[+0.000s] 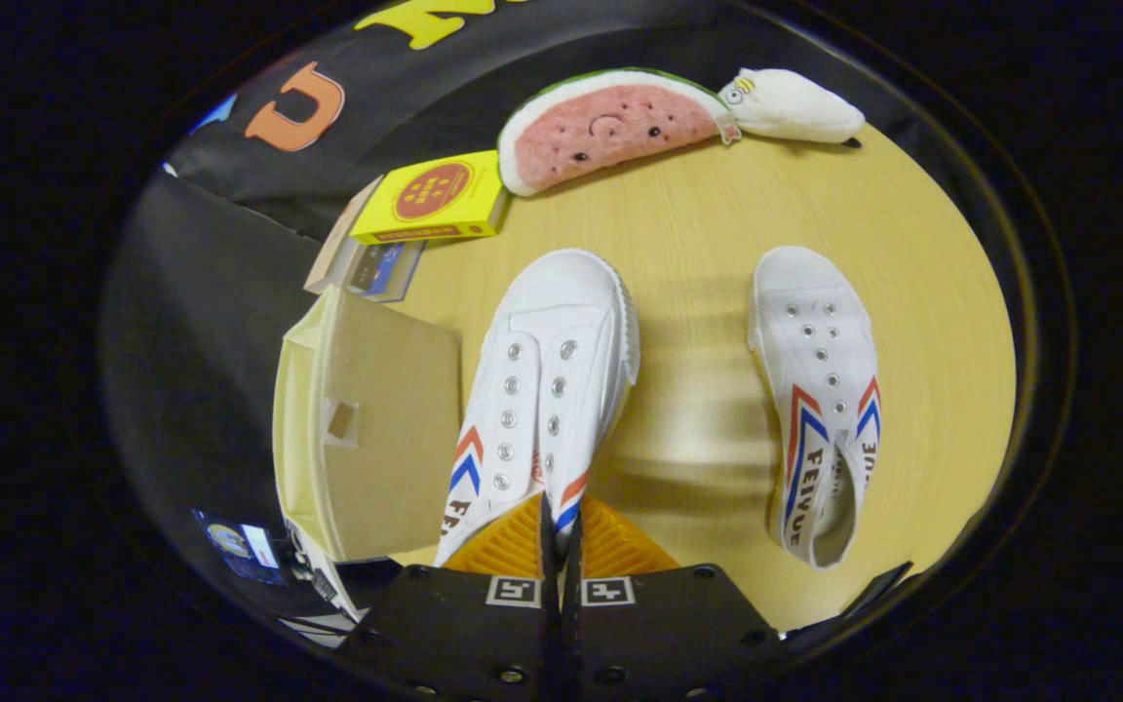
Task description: Open the storage box then place both shoes into the box .Put the left shoe in first, then the right shoe, with the right side of both shoes facing outward in a uniform manner.
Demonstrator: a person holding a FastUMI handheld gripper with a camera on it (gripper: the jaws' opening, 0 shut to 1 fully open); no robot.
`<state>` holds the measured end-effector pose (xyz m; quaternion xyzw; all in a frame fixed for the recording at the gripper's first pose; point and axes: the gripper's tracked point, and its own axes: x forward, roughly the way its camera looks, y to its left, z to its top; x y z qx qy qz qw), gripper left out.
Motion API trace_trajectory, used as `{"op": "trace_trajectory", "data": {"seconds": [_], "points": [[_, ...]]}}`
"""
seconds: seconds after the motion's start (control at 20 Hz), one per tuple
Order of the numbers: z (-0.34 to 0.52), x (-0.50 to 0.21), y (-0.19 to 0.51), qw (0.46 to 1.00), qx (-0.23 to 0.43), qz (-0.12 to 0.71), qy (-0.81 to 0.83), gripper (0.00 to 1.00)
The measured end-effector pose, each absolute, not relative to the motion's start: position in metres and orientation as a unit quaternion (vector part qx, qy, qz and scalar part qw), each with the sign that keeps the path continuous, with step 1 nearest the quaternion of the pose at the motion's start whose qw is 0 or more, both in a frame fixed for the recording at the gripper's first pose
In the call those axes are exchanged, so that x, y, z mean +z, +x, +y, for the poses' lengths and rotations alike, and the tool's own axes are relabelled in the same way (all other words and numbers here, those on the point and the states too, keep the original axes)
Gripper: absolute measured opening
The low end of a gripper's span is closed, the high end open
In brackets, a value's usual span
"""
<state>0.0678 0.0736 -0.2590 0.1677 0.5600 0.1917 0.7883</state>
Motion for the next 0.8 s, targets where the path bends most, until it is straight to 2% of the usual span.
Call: {"op": "trace_trajectory", "data": {"seconds": [0.45,0.8], "points": [[0.153,-0.140,0.041,0.817,0.208,0.517,0.145,0.00],[0.262,-0.122,0.038,0.813,0.235,0.517,0.129,0.00]]}}
